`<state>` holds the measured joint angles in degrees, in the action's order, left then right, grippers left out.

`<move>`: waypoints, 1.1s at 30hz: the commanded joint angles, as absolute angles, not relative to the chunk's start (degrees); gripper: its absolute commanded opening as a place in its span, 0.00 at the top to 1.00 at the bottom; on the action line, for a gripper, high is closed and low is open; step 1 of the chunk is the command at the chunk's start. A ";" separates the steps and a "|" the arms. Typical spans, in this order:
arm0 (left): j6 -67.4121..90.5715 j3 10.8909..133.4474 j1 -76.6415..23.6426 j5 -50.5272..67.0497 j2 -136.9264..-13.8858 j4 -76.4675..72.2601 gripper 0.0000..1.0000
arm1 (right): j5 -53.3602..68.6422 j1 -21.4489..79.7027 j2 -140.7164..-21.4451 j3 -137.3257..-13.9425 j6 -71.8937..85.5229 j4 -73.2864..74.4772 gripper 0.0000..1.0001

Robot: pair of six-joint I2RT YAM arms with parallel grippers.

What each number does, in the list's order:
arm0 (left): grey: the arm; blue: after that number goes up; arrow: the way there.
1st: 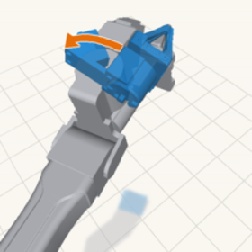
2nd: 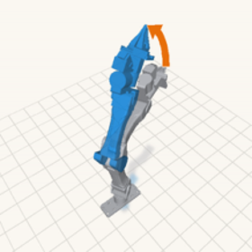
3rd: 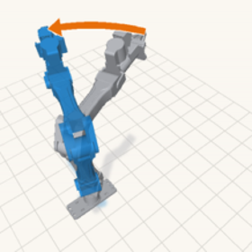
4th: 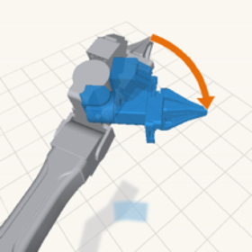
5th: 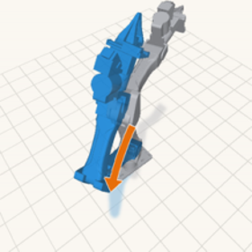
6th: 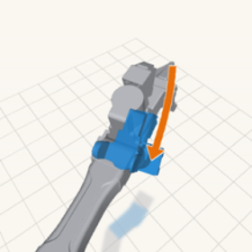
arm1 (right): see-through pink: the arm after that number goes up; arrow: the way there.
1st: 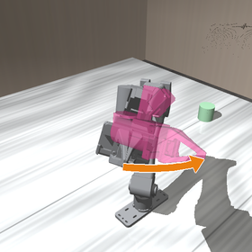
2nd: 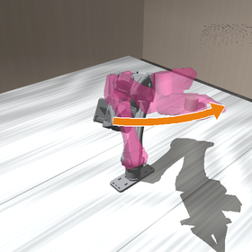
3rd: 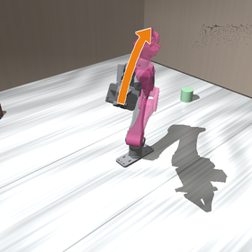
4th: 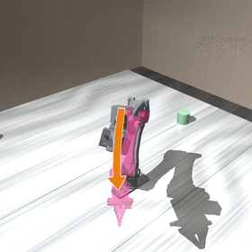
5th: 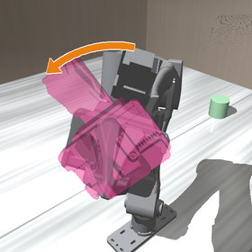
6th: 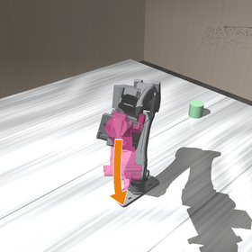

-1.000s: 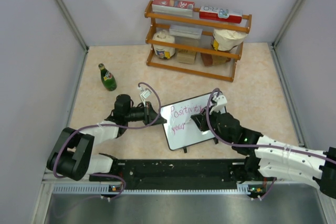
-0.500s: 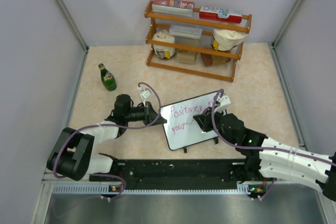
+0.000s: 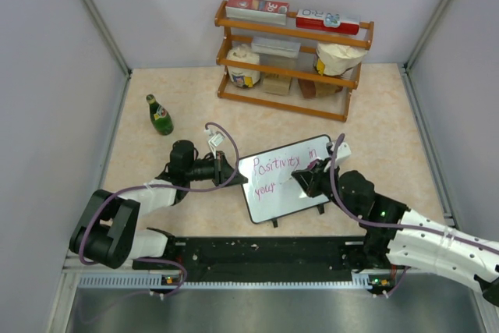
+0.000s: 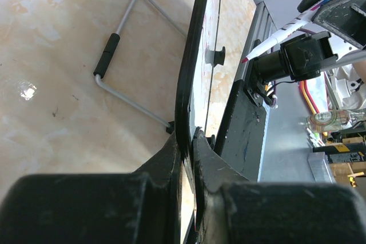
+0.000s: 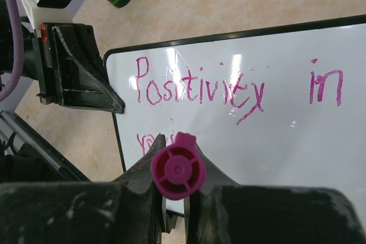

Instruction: Write a sentence on the whiteboard

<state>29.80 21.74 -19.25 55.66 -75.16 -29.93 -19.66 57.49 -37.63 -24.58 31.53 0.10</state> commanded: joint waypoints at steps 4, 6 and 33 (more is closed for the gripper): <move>24.43 21.45 -19.42 51.24 -75.85 -28.56 1.00 | -17.31 56.25 -37.70 -26.81 31.11 1.23 1.00; 24.43 21.36 -19.51 51.15 -75.59 -28.56 1.00 | -17.40 56.34 -38.14 -26.81 30.85 0.97 1.00; 24.43 21.53 -19.51 51.33 -76.11 -28.56 1.00 | -4.48 43.77 -36.91 -26.90 28.83 1.41 1.00</move>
